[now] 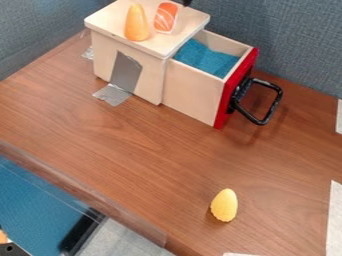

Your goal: Take the toy out and put it on top of the drawer

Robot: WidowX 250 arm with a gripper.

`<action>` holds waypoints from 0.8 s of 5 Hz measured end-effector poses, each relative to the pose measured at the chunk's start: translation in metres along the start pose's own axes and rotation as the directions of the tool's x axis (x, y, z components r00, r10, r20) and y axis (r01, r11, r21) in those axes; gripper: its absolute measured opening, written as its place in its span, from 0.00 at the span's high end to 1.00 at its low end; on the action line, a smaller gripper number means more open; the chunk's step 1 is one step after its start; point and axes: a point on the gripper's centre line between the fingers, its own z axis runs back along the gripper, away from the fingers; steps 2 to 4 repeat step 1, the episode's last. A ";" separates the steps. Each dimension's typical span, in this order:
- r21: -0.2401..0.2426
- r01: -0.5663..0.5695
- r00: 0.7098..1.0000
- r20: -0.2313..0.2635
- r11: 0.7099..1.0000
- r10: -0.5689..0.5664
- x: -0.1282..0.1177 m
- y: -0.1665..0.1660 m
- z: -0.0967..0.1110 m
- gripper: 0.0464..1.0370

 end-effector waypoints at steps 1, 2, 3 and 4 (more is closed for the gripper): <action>0.021 0.081 0.996 0.032 0.996 -0.082 0.002 -0.018 0.011 0.04; 0.021 0.081 0.996 0.032 0.996 -0.082 0.002 -0.018 0.011 0.04; 0.021 0.081 0.996 0.032 0.996 -0.082 0.002 -0.018 0.011 0.04; 0.021 0.081 0.996 0.032 0.996 -0.082 0.002 -0.018 0.011 0.04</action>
